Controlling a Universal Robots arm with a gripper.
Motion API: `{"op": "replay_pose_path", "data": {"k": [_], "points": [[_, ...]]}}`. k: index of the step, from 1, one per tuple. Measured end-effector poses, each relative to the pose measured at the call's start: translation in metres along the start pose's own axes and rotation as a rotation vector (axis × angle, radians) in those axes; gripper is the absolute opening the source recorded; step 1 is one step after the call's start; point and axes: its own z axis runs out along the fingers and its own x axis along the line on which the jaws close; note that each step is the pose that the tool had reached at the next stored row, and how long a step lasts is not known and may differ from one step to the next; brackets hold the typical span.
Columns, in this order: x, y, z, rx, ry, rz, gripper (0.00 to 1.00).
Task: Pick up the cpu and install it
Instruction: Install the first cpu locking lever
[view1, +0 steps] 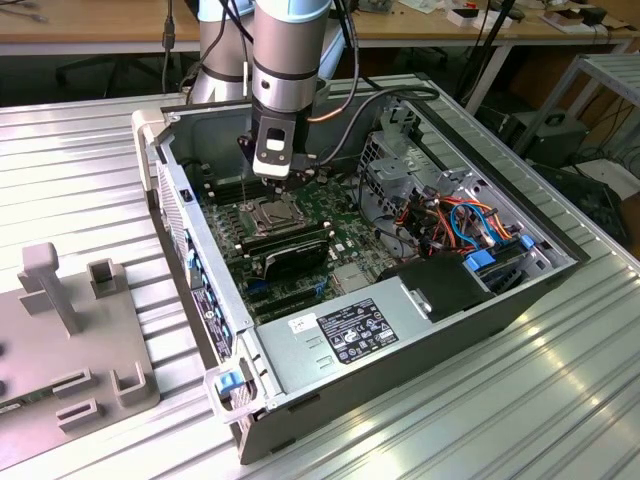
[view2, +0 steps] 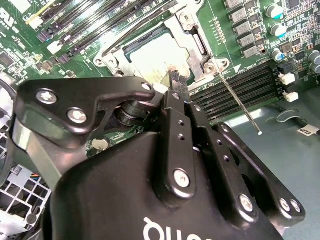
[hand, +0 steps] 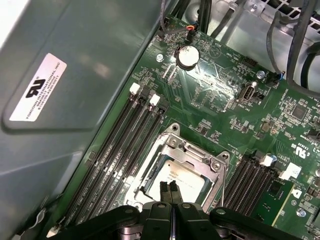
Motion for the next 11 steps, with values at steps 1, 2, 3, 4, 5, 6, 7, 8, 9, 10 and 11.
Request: {"op": "replay_pose_path", "data": {"k": [1,2,3,4,5,6,7,8,9,10,11], "points": [[0.0000,0.0000,0.0000,-0.0001,0.0001,-0.002,0.11],[0.0000,0.0000,0.0000,-0.0001,0.0003,-0.004,0.11],[0.0000,0.0000,0.0000,-0.0001,0.0003,-0.004,0.11],[0.0000,0.0000,0.0000,0.0000,0.0003,-0.005,0.11],[0.0000,0.0000,0.0000,-0.0001,0.0003,-0.005,0.11],[0.0000,0.0000,0.0000,-0.0001,0.0003,-0.005,0.11],[0.0000,0.0000,0.0000,-0.0001,0.0003,-0.006,0.11],[0.0000,0.0000,0.0000,-0.0001,0.0004,-0.006,0.11],[0.0000,0.0000,0.0000,-0.0002,0.0004,-0.007,0.11],[0.0000,0.0000,0.0000,-0.0002,0.0005,-0.009,0.11],[0.0000,0.0000,0.0000,-0.0002,0.0007,-0.011,0.11]]}}
